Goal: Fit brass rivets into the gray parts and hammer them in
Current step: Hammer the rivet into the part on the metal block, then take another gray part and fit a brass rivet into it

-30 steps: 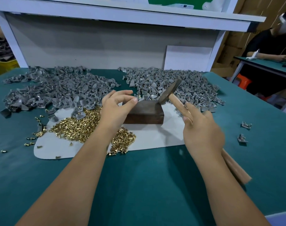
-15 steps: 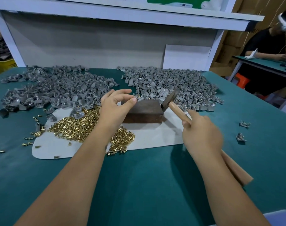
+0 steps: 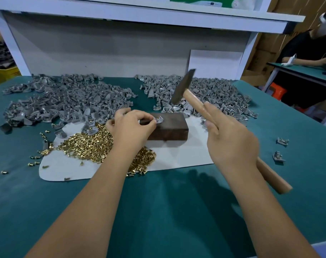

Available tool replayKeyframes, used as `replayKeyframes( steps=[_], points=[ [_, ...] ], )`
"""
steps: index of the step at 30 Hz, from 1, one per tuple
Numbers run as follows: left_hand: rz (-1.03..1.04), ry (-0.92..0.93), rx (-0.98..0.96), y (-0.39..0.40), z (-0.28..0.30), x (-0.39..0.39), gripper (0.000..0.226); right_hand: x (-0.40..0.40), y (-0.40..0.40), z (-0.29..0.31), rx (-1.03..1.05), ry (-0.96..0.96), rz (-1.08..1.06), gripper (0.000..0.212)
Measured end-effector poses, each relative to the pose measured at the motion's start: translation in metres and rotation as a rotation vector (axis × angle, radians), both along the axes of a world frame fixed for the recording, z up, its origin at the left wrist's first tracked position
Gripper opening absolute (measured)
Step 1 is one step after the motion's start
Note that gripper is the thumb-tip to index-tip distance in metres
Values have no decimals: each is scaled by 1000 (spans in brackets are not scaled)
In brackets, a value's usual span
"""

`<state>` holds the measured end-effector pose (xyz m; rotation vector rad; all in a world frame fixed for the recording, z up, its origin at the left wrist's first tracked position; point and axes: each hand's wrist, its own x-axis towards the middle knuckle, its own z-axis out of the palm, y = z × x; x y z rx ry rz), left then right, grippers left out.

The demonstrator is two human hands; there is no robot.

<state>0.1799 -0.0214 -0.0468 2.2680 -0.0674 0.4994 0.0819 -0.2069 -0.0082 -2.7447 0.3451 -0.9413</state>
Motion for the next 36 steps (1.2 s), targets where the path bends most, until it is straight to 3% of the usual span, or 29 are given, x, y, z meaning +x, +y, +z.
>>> replayKeyframes(
  steps=[3, 8, 12, 17, 21, 26, 29, 32, 36],
  points=[
    [2, 21, -32, 1, 1, 1, 22, 3, 10, 5, -117, 11, 58, 44],
    [-2, 26, -57, 0, 0, 1, 25, 4, 14, -1, -82, -47, 65, 45],
    [12, 28, -14, 1, 0, 1, 19, 5, 14, -10, -144, 126, 79, 48],
    [16, 5, -45, -2, 0, 0, 12, 1, 19, -8, -77, -80, 60, 50],
    [22, 12, -27, -1, 0, -1, 12, 2, 19, -11, -204, 106, 58, 54],
    [32, 2, -50, -2, 0, 0, 22, -1, 23, -10, -146, -75, 49, 56],
    [17, 1, -41, -1, 0, 0, 21, 0, 22, -12, -276, 59, 35, 58],
    [22, 7, -36, 0, 0, -1, 13, 3, 19, -13, -199, 85, 17, 55],
    [-8, 32, -57, 1, 0, -2, 13, 3, 15, -16, -53, -75, 19, 50]
  ],
)
